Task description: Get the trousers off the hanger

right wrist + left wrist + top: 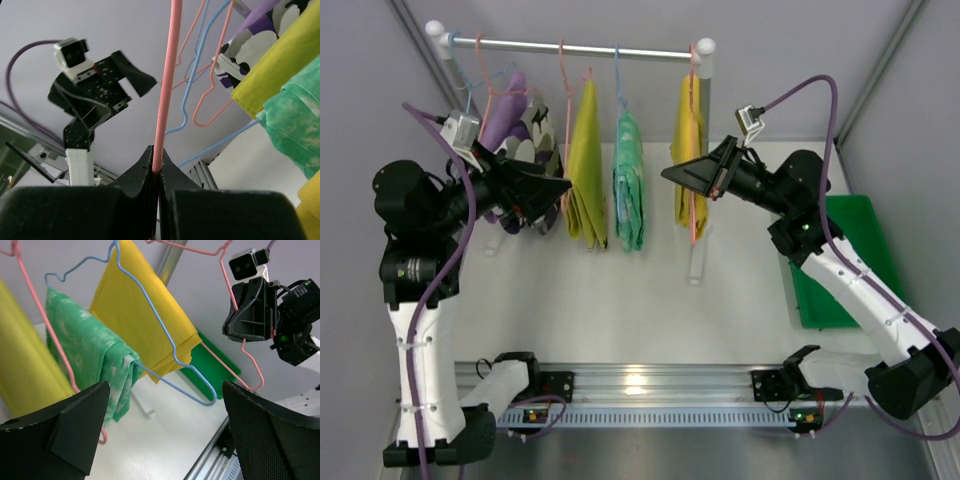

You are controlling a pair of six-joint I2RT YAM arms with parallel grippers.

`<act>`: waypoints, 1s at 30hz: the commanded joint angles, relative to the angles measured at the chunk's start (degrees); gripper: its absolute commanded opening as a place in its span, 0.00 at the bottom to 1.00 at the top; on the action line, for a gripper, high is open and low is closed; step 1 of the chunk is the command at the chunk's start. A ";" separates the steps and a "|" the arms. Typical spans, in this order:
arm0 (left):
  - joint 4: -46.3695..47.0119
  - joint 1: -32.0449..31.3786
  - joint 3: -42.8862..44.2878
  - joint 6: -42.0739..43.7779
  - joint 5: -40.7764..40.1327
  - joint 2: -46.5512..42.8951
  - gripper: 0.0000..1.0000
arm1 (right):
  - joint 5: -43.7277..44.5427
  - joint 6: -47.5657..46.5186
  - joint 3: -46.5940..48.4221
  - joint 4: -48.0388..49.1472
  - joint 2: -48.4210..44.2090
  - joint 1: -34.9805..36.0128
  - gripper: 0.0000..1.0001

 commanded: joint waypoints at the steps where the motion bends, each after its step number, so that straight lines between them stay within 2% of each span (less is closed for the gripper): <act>1: 22.20 0.15 -4.77 -17.87 9.12 1.73 0.99 | -0.02 -10.45 1.87 11.45 -5.29 2.28 0.00; 3: 26.56 -0.02 -6.37 -21.95 8.86 3.49 0.99 | 0.86 -10.82 1.79 10.49 -4.77 2.20 0.00; 12: 27.10 -0.64 -3.82 -18.80 7.98 5.52 0.99 | 0.07 -13.01 2.14 10.13 -3.10 2.81 0.00; 21: 34.31 -1.78 -3.91 -25.30 9.39 5.34 0.99 | 2.97 -17.58 -0.23 5.30 -7.14 8.87 0.00; 24: 32.91 -6.25 -4.43 -23.29 7.63 5.52 0.97 | 5.33 -18.81 -0.85 3.02 -8.98 10.54 0.00; 27: 28.26 -13.97 -4.26 -18.99 3.25 6.13 0.95 | 9.11 -20.30 -2.25 0.47 -11.27 13.17 0.00; 28: 27.29 -17.04 -4.52 -18.72 2.71 6.65 0.95 | 10.86 -20.57 -2.60 -0.06 -11.97 13.70 0.00; 30: 29.64 -18.12 -6.01 -22.74 2.79 7.36 0.95 | 11.93 -20.92 -3.57 -0.59 -12.50 14.85 0.00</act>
